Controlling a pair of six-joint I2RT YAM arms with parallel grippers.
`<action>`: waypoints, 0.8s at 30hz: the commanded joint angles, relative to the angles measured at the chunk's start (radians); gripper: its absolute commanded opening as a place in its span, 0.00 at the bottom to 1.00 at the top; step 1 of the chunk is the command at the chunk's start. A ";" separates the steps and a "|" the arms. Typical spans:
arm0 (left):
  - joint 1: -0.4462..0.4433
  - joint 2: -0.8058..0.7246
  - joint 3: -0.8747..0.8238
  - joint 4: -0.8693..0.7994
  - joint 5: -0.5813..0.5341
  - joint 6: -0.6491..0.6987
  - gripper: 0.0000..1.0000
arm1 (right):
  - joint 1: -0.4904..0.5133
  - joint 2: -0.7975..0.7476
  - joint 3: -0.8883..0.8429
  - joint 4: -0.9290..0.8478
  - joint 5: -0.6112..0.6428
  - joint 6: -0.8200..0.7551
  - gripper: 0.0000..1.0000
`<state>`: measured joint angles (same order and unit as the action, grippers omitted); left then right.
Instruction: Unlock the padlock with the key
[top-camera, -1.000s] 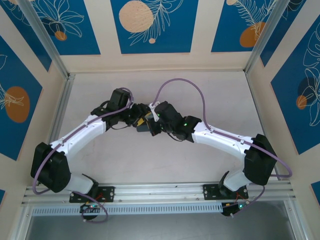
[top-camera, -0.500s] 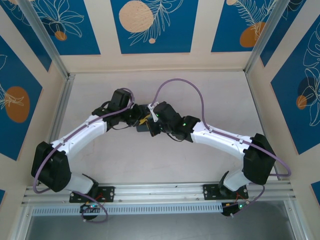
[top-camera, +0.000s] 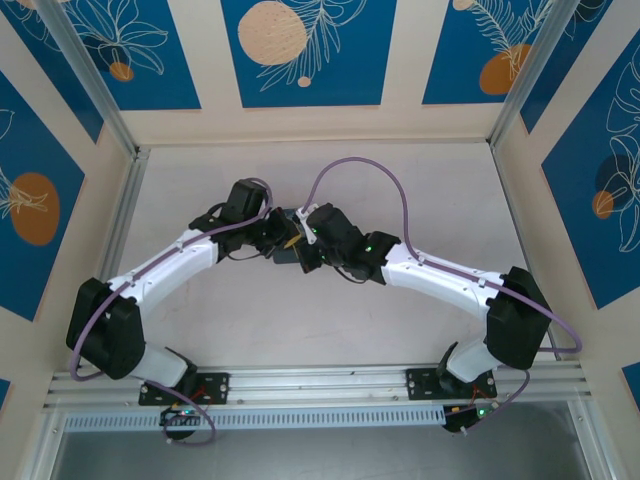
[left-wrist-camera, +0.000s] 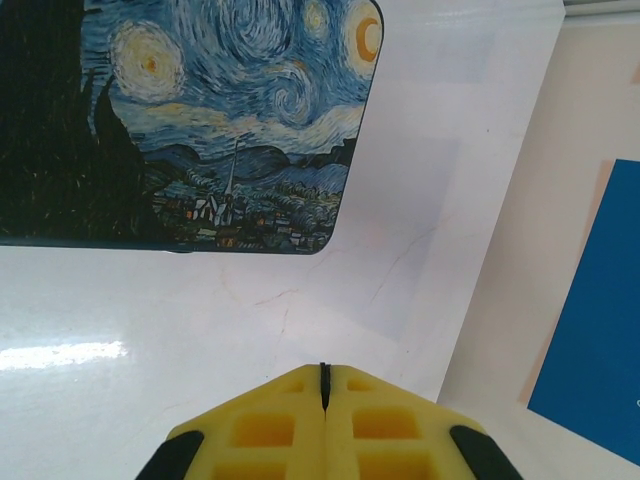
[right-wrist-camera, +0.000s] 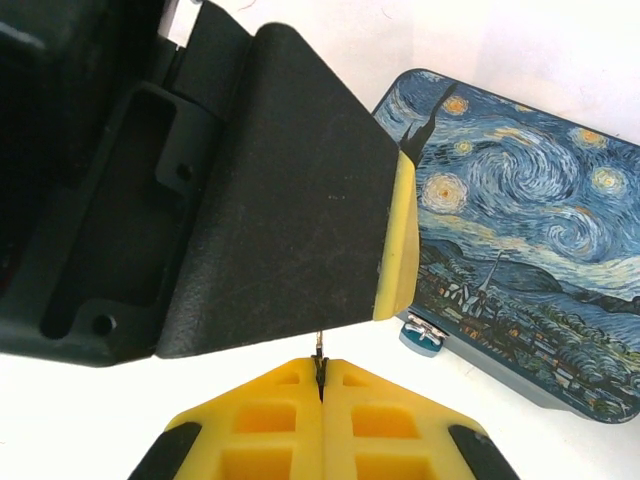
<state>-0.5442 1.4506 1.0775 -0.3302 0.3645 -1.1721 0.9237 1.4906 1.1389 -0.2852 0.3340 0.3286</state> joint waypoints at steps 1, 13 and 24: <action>-0.017 0.000 0.004 -0.015 -0.017 0.026 0.00 | 0.007 -0.008 0.035 0.008 0.023 0.019 0.11; -0.008 -0.109 -0.010 0.178 -0.245 0.355 0.00 | -0.330 -0.283 -0.209 0.207 -0.456 0.469 0.61; -0.009 -0.250 -0.258 0.670 -0.385 0.401 0.00 | -0.436 -0.110 -0.235 0.724 -0.803 0.903 0.59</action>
<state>-0.5465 1.2121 0.8482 0.1463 0.0223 -0.8070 0.4789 1.3514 0.8810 0.2501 -0.3565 1.0760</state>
